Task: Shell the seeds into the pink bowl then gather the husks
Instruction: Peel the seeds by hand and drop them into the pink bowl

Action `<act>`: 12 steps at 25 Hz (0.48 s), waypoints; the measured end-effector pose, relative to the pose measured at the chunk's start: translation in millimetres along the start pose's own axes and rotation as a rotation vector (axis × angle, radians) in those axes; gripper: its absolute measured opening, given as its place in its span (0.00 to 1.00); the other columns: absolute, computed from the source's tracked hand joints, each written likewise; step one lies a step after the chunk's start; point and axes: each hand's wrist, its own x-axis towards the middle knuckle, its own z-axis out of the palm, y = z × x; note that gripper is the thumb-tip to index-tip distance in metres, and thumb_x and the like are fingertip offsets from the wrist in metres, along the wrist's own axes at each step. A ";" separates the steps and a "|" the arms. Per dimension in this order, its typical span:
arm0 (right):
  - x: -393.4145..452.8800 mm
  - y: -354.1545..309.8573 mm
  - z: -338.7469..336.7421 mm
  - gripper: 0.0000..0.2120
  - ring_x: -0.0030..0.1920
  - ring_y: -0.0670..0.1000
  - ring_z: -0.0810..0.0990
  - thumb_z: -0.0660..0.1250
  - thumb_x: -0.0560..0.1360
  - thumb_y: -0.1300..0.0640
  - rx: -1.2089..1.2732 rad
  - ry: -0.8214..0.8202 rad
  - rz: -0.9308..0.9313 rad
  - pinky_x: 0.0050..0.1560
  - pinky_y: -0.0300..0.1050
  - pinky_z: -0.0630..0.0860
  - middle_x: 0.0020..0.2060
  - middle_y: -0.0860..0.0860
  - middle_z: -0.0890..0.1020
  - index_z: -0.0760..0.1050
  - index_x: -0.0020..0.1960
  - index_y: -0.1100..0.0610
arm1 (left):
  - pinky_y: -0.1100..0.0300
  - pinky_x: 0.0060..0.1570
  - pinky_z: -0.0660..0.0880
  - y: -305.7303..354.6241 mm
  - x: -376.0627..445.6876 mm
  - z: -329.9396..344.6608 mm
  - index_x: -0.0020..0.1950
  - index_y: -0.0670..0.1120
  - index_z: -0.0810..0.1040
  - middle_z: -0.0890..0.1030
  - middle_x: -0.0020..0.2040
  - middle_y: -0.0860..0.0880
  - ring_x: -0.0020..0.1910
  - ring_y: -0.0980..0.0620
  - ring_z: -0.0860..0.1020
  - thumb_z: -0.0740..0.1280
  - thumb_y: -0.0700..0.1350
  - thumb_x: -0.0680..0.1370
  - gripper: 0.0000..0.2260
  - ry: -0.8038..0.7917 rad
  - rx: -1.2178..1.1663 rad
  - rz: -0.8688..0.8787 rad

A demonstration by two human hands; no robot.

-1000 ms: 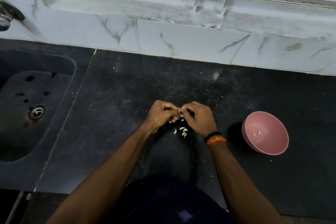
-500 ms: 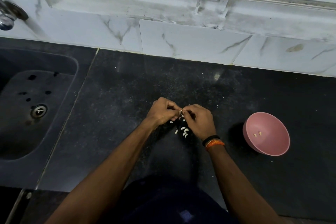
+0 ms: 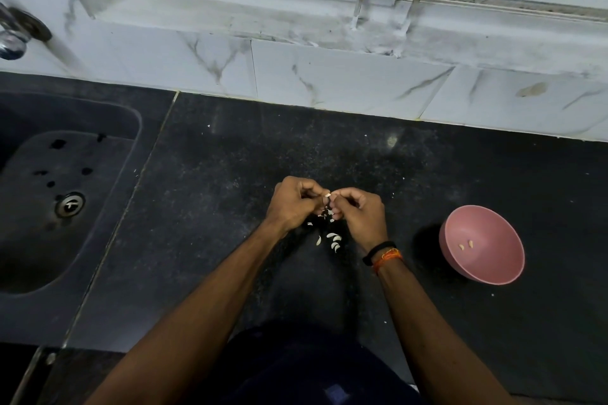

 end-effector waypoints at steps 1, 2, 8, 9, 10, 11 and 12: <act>0.1 -0.6 0.1 0.07 0.36 0.48 0.82 0.69 0.78 0.64 0.006 -0.001 0.001 0.40 0.45 0.80 0.38 0.54 0.86 0.85 0.45 0.57 | 0.57 0.43 0.82 1.1 -0.4 0.3 0.45 0.49 0.86 0.87 0.41 0.48 0.37 0.51 0.85 0.75 0.35 0.74 0.08 0.010 0.007 0.009; 0.0 -1.5 -0.1 0.07 0.37 0.48 0.82 0.69 0.78 0.64 0.008 -0.003 -0.002 0.41 0.45 0.80 0.39 0.54 0.86 0.84 0.44 0.56 | 0.57 0.43 0.82 1.6 -0.6 0.7 0.45 0.49 0.86 0.87 0.41 0.48 0.37 0.51 0.85 0.75 0.35 0.74 0.08 0.018 0.013 0.018; -1.2 -6.4 -0.9 0.07 0.36 0.45 0.82 0.69 0.78 0.63 -0.109 -0.013 -0.036 0.40 0.41 0.79 0.38 0.52 0.86 0.84 0.45 0.56 | 0.49 0.48 0.83 -1.4 -1.9 0.1 0.42 0.51 0.86 0.87 0.42 0.52 0.39 0.53 0.85 0.75 0.36 0.74 0.08 0.039 0.087 0.074; -1.7 -7.9 -0.5 0.07 0.35 0.45 0.82 0.68 0.78 0.63 -0.148 -0.009 -0.043 0.39 0.40 0.79 0.37 0.51 0.86 0.84 0.45 0.56 | 0.50 0.49 0.83 -1.1 -3.1 0.9 0.42 0.50 0.86 0.87 0.42 0.53 0.40 0.55 0.85 0.75 0.37 0.74 0.08 0.043 0.098 0.080; -1.9 -9.1 0.2 0.07 0.34 0.45 0.82 0.68 0.77 0.63 -0.186 -0.001 -0.049 0.39 0.40 0.79 0.35 0.50 0.85 0.84 0.44 0.56 | 0.50 0.49 0.83 -1.0 -4.0 1.9 0.41 0.50 0.86 0.87 0.42 0.53 0.41 0.56 0.85 0.75 0.37 0.74 0.08 0.048 0.106 0.082; -2.4 -10.2 0.9 0.07 0.33 0.45 0.82 0.68 0.77 0.63 -0.219 0.009 -0.054 0.39 0.41 0.80 0.34 0.49 0.85 0.84 0.43 0.55 | 0.50 0.49 0.83 -1.3 -4.5 2.9 0.41 0.50 0.86 0.87 0.42 0.53 0.42 0.57 0.85 0.75 0.36 0.74 0.08 0.054 0.109 0.083; -2.9 -11.2 1.6 0.07 0.33 0.45 0.82 0.69 0.76 0.62 -0.242 0.017 -0.056 0.39 0.42 0.80 0.34 0.48 0.85 0.84 0.43 0.55 | 0.50 0.49 0.83 -2.7 -4.7 3.9 0.42 0.49 0.86 0.87 0.42 0.53 0.43 0.57 0.85 0.75 0.36 0.74 0.07 0.057 0.108 0.081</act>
